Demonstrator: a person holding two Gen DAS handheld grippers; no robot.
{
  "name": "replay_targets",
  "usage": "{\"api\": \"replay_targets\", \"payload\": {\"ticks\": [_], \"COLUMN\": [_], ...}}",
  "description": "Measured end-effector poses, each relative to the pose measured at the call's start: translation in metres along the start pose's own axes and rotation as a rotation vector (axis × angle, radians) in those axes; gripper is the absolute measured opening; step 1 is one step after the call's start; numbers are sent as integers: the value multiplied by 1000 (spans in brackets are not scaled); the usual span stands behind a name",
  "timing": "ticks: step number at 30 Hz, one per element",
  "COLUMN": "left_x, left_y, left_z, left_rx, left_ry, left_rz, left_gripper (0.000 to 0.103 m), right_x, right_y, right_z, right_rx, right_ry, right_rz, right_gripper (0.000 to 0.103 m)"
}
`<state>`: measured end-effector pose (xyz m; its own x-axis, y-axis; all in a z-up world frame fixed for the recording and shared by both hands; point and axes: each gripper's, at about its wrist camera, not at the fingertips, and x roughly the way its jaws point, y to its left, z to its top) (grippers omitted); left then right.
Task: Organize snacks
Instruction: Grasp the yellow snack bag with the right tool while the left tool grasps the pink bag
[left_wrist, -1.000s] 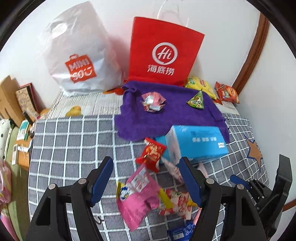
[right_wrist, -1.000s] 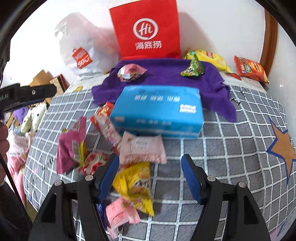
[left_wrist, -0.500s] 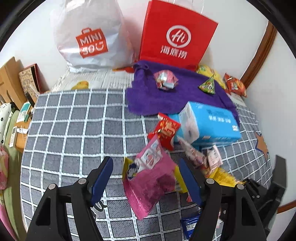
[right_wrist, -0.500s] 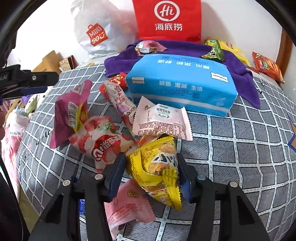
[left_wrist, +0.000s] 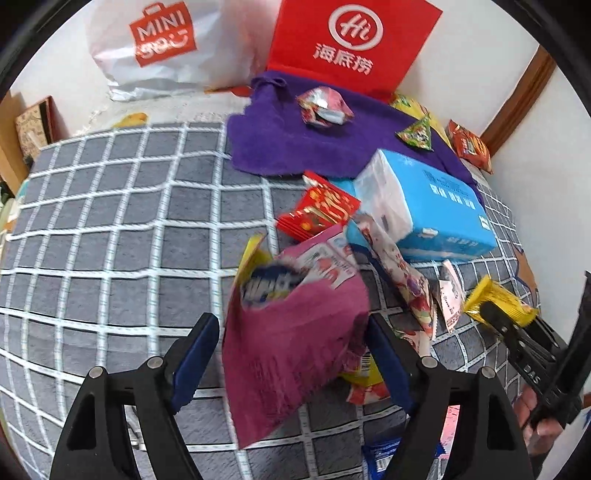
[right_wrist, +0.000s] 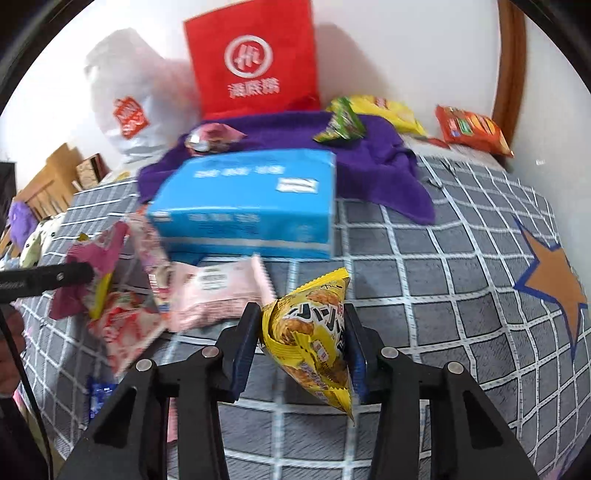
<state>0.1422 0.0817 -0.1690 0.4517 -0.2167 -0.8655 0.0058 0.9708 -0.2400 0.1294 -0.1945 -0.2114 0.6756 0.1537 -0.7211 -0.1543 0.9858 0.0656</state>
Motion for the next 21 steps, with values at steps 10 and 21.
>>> {"api": "replay_targets", "payload": {"ticks": [10,21], "left_x": [4,-24], "left_y": [-10,-15], "left_z": [-1,4], "left_rx": [34,48], "left_ry": [-13,-54], "left_rz": [-18,-30], "left_gripper": [59,56], "right_x": [18,4], "right_y": [-5,-12], "right_z": [-7,-3], "right_rx": [1,13], "right_ry": [34,7], "right_rz": [41,36], "right_gripper": [53,45]}}
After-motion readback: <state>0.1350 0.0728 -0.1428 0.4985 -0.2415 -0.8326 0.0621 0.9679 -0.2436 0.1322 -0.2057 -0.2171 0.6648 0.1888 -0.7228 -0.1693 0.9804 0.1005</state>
